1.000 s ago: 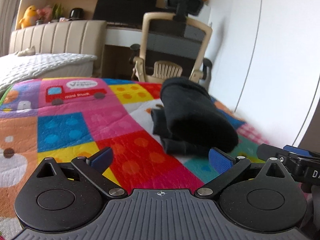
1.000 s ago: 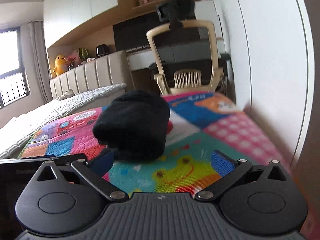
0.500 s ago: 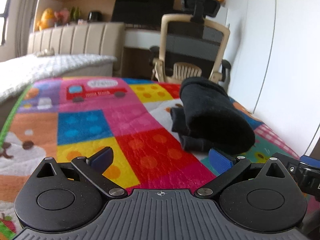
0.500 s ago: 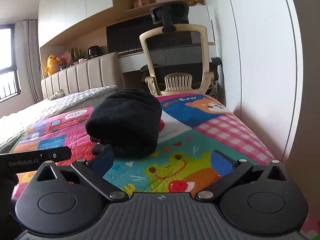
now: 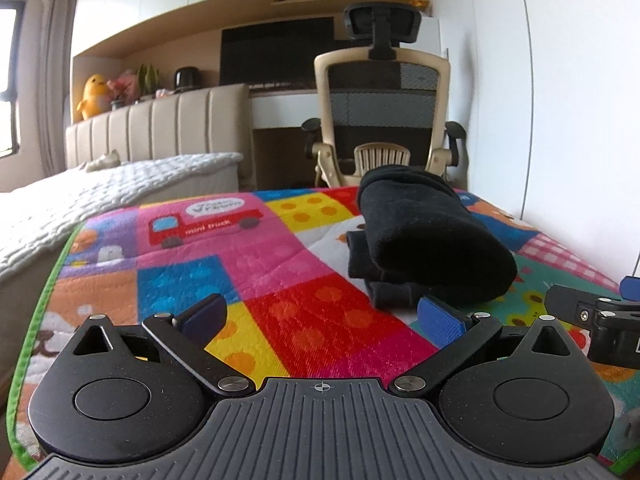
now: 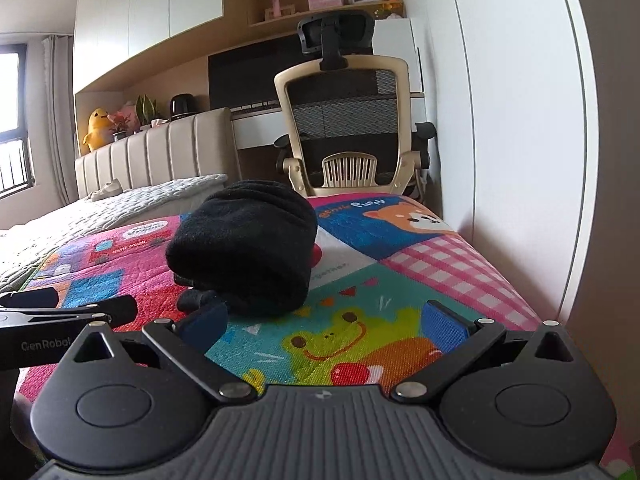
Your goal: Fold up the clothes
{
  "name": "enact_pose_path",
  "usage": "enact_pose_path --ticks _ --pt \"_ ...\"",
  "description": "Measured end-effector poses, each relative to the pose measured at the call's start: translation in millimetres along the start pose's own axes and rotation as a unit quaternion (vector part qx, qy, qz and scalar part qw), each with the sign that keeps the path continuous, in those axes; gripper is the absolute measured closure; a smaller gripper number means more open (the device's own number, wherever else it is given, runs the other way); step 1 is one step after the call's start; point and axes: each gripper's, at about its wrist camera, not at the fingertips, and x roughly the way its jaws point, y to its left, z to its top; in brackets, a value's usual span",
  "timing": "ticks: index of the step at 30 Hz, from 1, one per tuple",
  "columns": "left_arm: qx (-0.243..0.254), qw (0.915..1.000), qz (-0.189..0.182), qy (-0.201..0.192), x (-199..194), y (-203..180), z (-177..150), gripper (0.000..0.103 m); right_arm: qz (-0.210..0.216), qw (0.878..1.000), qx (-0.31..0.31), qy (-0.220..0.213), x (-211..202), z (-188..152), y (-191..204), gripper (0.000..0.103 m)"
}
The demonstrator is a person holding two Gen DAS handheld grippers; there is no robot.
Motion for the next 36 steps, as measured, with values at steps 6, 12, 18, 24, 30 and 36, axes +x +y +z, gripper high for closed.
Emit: enact_pose_path --ticks 6,12,18,24,30,36 --pt "-0.002 1.0 -0.002 0.001 0.5 0.3 -0.6 0.0 0.0 1.0 -0.007 0.006 1.2 -0.3 2.0 0.0" --pt "-0.004 1.0 -0.004 0.004 1.6 1.2 -1.1 0.0 0.0 1.0 -0.008 0.008 1.7 0.0 2.1 0.0" --pt "-0.005 1.0 -0.005 0.006 2.6 1.7 -1.0 0.0 0.001 1.0 -0.008 0.01 3.3 0.7 1.1 0.0" --pt "-0.007 0.9999 -0.006 0.011 4.2 2.6 -1.1 0.0 0.0 1.0 -0.014 0.022 6.8 1.3 2.7 0.0" --pt "-0.008 0.9997 -0.008 0.02 6.9 3.4 -0.8 0.0 -0.003 0.999 -0.018 0.029 9.2 1.7 3.5 0.0" --pt "-0.011 0.9989 -0.014 0.043 5.8 2.4 -2.9 0.0 -0.013 0.999 -0.035 0.035 6.7 -0.2 9.0 0.0"
